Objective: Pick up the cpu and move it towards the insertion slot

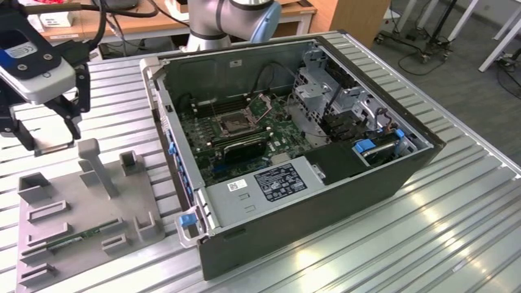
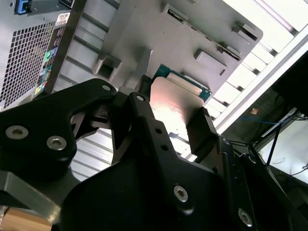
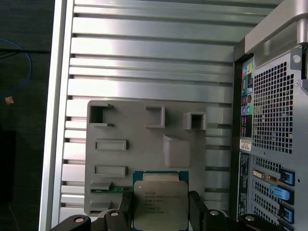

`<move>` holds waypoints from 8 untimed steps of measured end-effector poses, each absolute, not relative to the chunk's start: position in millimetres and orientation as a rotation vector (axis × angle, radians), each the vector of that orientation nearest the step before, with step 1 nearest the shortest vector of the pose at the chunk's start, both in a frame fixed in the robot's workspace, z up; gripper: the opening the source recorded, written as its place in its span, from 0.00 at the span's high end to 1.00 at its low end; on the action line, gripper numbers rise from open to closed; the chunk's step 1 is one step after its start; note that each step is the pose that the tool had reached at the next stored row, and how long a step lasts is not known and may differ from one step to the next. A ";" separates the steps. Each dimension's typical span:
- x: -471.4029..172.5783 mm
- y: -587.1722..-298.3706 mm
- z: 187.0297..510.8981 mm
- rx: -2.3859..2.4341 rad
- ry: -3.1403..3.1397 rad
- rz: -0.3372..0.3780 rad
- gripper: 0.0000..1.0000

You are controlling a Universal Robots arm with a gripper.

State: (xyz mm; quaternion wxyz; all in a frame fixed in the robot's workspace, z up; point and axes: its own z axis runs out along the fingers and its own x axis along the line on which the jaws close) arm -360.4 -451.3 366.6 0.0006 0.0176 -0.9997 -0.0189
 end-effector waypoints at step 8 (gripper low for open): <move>-347.9 -451.3 366.5 0.055 -3.139 -0.059 0.45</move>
